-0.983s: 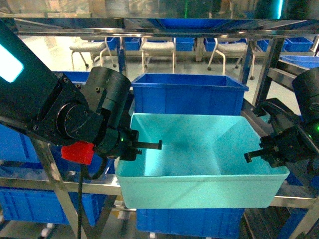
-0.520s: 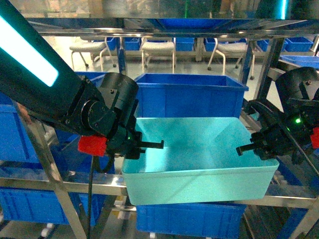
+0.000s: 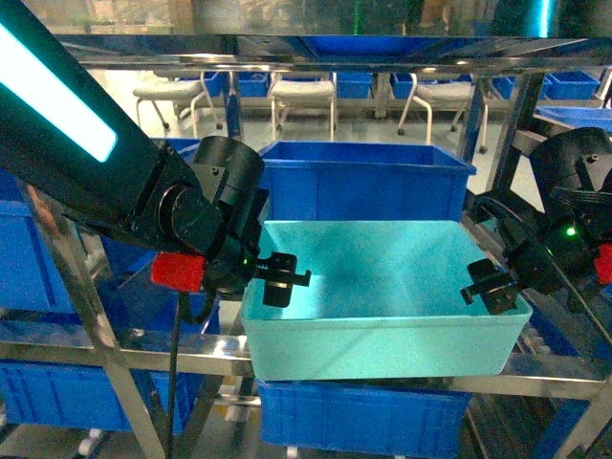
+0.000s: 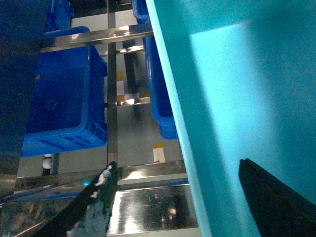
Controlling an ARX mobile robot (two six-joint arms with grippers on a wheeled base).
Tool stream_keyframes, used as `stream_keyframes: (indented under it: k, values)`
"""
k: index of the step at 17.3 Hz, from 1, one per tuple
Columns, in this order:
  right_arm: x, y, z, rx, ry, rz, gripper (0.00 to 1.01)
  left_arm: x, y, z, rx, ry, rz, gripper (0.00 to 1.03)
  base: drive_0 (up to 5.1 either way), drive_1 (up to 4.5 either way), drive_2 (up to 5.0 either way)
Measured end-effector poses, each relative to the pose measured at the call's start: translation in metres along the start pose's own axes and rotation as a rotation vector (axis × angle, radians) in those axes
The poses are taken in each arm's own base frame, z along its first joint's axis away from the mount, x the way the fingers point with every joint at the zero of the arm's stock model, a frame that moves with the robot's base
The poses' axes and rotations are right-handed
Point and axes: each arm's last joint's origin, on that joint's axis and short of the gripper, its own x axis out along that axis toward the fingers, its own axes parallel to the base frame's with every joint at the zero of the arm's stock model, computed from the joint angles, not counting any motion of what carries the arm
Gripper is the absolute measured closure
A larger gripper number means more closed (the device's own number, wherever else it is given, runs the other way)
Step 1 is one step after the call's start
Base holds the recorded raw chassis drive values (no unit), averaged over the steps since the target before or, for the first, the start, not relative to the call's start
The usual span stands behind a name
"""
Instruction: Organize blue bins on left shelf correctly
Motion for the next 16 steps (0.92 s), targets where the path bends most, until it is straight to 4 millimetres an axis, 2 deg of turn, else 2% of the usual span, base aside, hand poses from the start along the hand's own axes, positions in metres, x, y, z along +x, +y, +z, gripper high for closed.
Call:
stream_keyframes:
  k: [1, 2, 3, 5, 6, 9, 12, 13, 14, 16]
  values:
    - [0.0, 0.0, 0.0, -0.003, 0.0, 0.0, 0.32, 0.0, 0.0, 0.0, 0.0, 0.0, 0.0, 0.22, 0.0, 0.0, 0.0]
    - [-0.021, 0.004, -0.01, 0.001, -0.095, 0.021, 0.02, -0.017, 0.003, -0.009, -0.008, -0.066, 0.005, 0.05, 0.0, 0.0, 0.0]
    - [-0.045, 0.006, -0.012, -0.002, -0.164, 0.037, 0.04, -0.046, 0.006, -0.015, -0.015, -0.111, 0.0, 0.05, 0.0, 0.0, 0.0]
    - [-0.077, 0.009, -0.012, -0.023, -0.277, 0.036, 0.03, -0.082, 0.003, -0.014, -0.028, -0.175, -0.011, 0.05, 0.0, 0.0, 0.0]
    - [-0.088, 0.014, -0.02, -0.028, -0.268, 0.047, 0.03, -0.1, -0.003, -0.025, -0.032, -0.166, -0.019, 0.05, 0.0, 0.0, 0.0]
    - [-0.103, 0.028, -0.053, -0.035, -0.174, 0.093, 0.03, -0.131, -0.013, -0.064, -0.039, -0.071, -0.036, 0.05, 0.0, 0.0, 0.0]
    - [-0.134, 0.032, -0.068, -0.018, -0.192, 0.115, 0.03, -0.173, -0.013, -0.078, -0.058, -0.087, -0.062, 0.05, 0.0, 0.0, 0.0]
    - [-0.145, 0.035, -0.079, -0.008, -0.185, 0.124, 0.03, -0.184, -0.014, -0.086, -0.067, -0.051, -0.097, 0.05, 0.0, 0.0, 0.0]
    - [-0.149, 0.038, -0.091, 0.019, -0.134, 0.163, 0.03, -0.185, -0.015, -0.094, -0.057, -0.033, -0.101, 0.05, 0.0, 0.0, 0.0]
    - [-0.149, 0.039, -0.095, 0.04, -0.125, 0.177, 0.03, -0.185, -0.017, -0.096, -0.047, -0.037, -0.1, 0.05, 0.0, 0.0, 0.0]
